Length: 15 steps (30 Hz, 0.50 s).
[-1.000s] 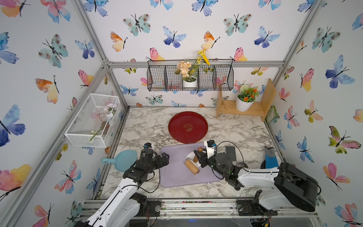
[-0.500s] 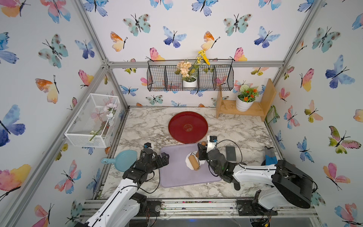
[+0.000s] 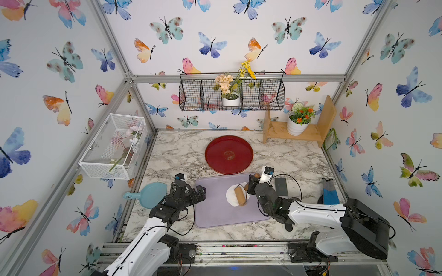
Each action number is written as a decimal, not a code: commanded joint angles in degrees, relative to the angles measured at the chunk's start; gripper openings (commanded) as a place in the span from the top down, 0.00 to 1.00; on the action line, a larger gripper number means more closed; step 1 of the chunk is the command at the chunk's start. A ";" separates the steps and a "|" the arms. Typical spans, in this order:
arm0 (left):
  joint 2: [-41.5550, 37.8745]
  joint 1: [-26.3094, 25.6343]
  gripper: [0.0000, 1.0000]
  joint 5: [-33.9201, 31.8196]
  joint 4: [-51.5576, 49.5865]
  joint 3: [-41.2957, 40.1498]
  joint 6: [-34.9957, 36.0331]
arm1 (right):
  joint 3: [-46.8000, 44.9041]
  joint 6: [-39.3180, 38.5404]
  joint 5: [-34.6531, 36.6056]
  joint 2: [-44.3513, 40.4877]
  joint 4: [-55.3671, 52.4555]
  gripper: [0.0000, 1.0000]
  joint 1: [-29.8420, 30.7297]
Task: Roll out the dumpling wrappers from the dough
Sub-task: Flatten out the dough on the work surface.
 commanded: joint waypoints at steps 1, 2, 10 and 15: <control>-0.38 -0.25 0.01 -1.31 -0.80 0.26 0.56 | -4.63 -5.45 8.37 1.20 -22.55 0.98 -1.44; -0.31 -0.24 0.01 -1.26 -0.87 0.31 0.47 | -4.69 -5.25 8.46 0.62 -22.92 0.98 -1.44; 0.03 -0.20 0.01 0.25 0.61 0.20 0.89 | -7.41 -13.40 2.59 -5.30 -11.99 0.98 -1.44; 0.32 -0.25 0.01 3.40 2.58 0.37 1.70 | -8.10 -18.29 -6.26 -8.98 0.26 0.98 -1.44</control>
